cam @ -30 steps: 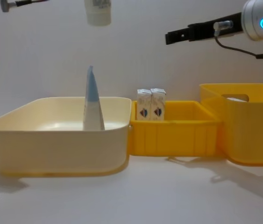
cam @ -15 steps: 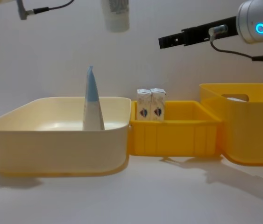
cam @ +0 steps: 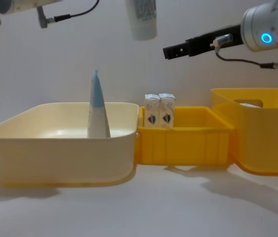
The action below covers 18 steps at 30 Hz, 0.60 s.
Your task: Bimanual collaborative sorting of washing and personal care products
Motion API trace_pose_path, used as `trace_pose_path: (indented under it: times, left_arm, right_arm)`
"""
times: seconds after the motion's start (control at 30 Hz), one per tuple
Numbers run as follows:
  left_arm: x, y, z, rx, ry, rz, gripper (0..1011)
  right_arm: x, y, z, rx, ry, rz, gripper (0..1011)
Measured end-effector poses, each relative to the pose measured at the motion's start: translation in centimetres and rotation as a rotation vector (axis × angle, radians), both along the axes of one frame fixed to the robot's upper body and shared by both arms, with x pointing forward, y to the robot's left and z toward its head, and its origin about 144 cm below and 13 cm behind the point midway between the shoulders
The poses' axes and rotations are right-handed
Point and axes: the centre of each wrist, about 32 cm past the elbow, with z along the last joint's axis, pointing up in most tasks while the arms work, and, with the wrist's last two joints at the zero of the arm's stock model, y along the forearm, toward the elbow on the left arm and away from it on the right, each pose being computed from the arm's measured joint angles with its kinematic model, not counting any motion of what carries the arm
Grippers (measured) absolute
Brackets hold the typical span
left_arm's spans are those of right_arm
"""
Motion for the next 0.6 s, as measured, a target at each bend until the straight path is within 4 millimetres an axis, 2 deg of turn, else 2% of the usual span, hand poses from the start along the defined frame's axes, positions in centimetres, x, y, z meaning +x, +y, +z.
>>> trace_pose_path:
  times: [0.6]
  left_arm:
    - [0.17,-0.79,-0.64,-0.006,0.028,-0.038,255]
  right_arm:
    - [0.20,0.87,0.09,-0.059,-0.044,0.079,1001]
